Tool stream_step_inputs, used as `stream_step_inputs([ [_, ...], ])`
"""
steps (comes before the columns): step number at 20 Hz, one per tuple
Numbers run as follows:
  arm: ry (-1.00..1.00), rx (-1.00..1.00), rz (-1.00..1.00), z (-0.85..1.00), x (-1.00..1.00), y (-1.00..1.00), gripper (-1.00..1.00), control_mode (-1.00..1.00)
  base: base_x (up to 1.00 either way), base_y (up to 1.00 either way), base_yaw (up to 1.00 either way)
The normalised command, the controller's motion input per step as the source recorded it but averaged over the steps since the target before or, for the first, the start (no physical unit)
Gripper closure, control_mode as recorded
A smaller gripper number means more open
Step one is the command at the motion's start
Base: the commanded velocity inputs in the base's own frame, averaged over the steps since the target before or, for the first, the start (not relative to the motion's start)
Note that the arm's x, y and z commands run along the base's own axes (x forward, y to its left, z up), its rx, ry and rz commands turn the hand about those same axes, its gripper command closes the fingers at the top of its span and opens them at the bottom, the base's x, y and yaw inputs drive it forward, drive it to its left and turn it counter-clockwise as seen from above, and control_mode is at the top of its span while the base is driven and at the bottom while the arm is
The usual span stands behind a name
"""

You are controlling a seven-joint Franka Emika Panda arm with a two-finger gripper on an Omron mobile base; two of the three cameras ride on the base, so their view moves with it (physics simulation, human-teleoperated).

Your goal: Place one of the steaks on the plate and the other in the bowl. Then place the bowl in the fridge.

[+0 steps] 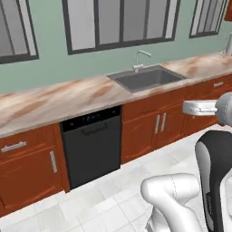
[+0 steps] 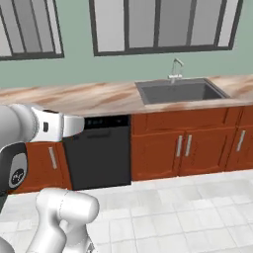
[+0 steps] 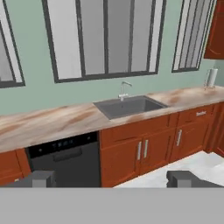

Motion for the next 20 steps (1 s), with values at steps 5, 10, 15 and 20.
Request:
stream_step_inputs([
  [5,0.00,0.00,0.00,0.00,0.00,0.00,-1.00,1.00,0.04,0.05,-0.99],
  [10,0.00,0.00,0.00,0.00,0.00,0.00,-1.00,1.00,0.99,0.51,-0.63],
  [15,0.00,0.00,0.00,0.00,0.00,0.00,-1.00,1.00,1.00,0.70,-0.43],
  [20,0.00,0.00,0.00,0.00,0.00,0.00,-1.00,1.00,1.00,0.57,-0.40],
])
